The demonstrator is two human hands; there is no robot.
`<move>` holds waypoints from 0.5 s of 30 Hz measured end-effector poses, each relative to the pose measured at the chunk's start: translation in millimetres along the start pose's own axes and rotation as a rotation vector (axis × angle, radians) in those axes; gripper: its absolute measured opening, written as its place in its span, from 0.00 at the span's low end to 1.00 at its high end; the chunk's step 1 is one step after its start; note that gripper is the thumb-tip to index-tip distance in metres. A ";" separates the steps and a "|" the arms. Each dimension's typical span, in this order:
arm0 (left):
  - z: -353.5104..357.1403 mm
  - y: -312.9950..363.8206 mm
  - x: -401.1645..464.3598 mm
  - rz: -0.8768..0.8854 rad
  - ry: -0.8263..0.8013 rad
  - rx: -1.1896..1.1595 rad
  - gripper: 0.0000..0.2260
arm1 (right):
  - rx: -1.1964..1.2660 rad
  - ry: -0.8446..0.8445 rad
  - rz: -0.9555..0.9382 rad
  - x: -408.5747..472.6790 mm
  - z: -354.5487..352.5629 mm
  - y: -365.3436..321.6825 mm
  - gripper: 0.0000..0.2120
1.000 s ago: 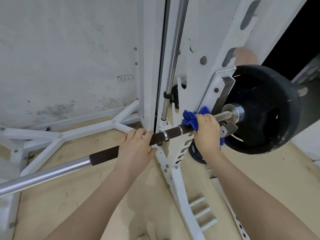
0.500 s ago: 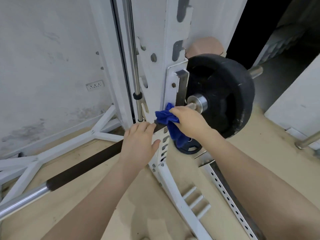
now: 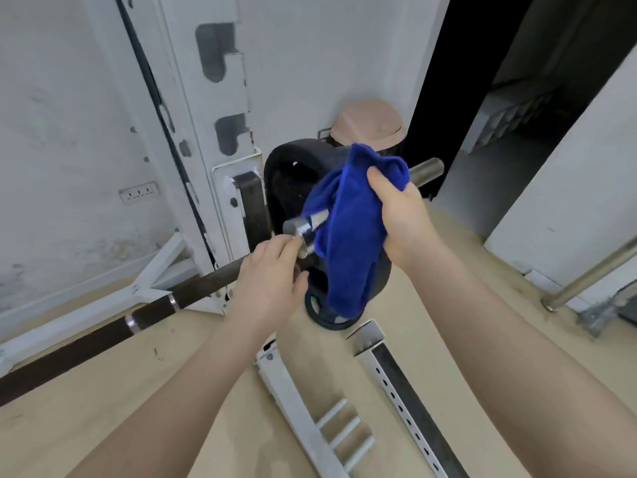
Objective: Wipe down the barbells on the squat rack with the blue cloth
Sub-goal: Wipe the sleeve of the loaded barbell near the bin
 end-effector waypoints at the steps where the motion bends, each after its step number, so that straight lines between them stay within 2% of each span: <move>1: 1.6 4.3 4.2 -0.002 0.004 -0.002 0.21 | 0.029 0.017 0.019 5.3 -8.0 -1.7 0.07; 6: 4.4 16.5 26.9 -0.001 0.021 0.007 0.18 | 0.144 0.104 0.112 29.4 -28.2 3.5 0.15; 10: 11.3 11.9 50.2 -0.011 -0.050 0.087 0.20 | 0.159 0.168 0.155 46.6 -39.1 13.6 0.08; 15: 16.0 22.8 71.2 0.033 -0.091 0.070 0.24 | 0.172 0.311 0.316 58.6 -70.3 48.5 0.11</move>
Point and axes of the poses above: each hand's wrist, its own x-axis towards the middle knuckle, its own z-axis out of the palm, y = z × x, the point moved 7 cm from there along x, towards the middle knuckle, and after that the axes turned 9 degrees about -z, right-handed, at the moved point
